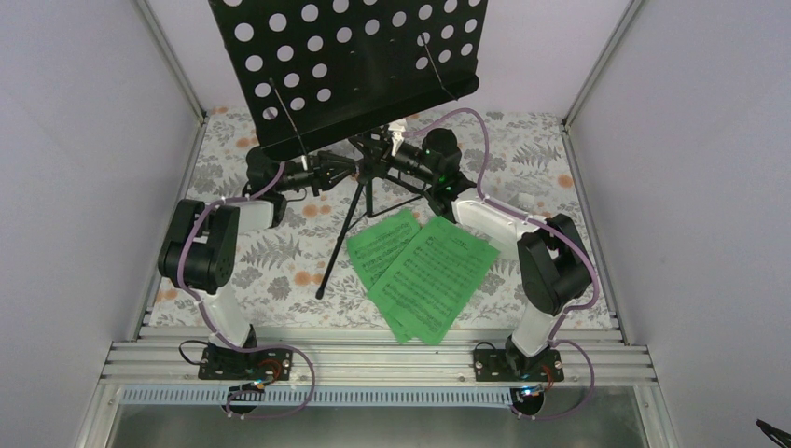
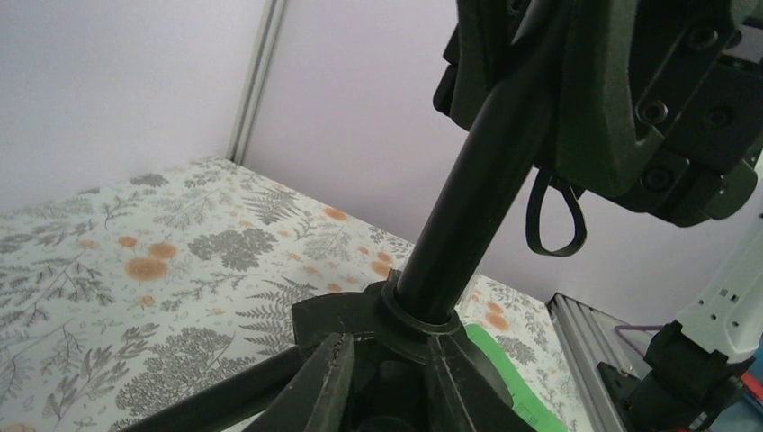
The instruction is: Pack up the instrument practice props
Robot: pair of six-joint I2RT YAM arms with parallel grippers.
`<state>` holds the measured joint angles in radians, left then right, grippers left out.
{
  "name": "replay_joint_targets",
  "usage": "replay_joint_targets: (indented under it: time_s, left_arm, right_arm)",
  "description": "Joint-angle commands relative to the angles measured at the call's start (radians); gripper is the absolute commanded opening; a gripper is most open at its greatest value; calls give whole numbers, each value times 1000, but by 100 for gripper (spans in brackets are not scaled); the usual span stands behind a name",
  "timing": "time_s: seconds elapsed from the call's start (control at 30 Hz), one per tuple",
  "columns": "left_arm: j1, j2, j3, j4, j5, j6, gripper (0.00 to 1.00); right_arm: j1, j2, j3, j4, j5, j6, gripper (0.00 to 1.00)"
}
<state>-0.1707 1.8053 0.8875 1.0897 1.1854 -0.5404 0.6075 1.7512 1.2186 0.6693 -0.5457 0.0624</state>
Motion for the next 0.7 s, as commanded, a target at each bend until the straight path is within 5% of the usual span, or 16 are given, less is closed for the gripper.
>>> replay_joint_targets:
  time_s: [0.0, 0.27, 0.47, 0.67]
  left_arm:
    - [-24, -42, -4, -144, -50, 15, 16]
    - [-67, -124, -39, -292, -154, -134, 7]
    - [-83, -154, -30, -561, -236, -74, 7]
    - [-84, -127, -28, -587, -239, -84, 7]
  right_arm:
    - [16, -39, 41, 44, -37, 32, 4]
    - [17, -39, 36, 53, -22, 23, 4]
    - [16, -52, 16, 88, -19, 36, 4]
    - [17, -71, 5, 96, -19, 41, 4]
